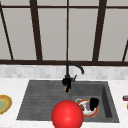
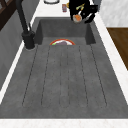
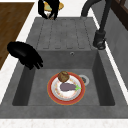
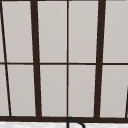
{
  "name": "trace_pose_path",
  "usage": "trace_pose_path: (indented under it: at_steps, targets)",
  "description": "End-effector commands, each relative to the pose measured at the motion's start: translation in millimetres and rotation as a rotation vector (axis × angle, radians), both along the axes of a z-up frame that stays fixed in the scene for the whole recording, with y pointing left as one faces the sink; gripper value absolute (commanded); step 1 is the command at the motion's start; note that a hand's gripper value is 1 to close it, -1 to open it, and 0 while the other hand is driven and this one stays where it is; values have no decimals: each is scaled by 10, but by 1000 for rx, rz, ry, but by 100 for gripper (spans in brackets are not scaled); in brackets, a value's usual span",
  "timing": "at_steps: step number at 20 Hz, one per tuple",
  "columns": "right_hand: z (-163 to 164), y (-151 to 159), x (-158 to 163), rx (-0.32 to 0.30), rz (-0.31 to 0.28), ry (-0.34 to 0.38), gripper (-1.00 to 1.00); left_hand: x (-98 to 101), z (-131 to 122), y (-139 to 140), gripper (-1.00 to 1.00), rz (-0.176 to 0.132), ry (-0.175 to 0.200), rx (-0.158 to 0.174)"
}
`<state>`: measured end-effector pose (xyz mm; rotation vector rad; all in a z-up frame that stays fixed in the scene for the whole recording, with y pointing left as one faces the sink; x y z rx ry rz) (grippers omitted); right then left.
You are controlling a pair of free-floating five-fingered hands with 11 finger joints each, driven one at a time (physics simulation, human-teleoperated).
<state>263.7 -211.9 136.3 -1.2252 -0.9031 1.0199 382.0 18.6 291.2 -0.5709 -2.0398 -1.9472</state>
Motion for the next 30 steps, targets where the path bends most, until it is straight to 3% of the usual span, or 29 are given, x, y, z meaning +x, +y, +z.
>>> trace_pose_path:
  at_steps: [1,15,17,22,25,28,30]
  targets:
    - [0,0,0,0,0,0,0,100,-109,-309,100,0,0,13]
    - [0,0,0,0,0,0,0,376,-723,-1442,100,2,-1,39]
    - [0,0,0,0,0,0,0,446,-926,-1520,100,41,1,11]
    - [0,0,0,0,0,0,0,637,-1325,-1744,100,65,27,-7]
    - [0,0,0,0,0,0,0,797,-1573,-1797,100,68,20,-2]
    - [0,0,0,0,0,0,0,983,-1822,-1818,100,12,0,6]
    - [0,0,0,0,0,0,0,1035,-1987,-1824,100,3,0,5]
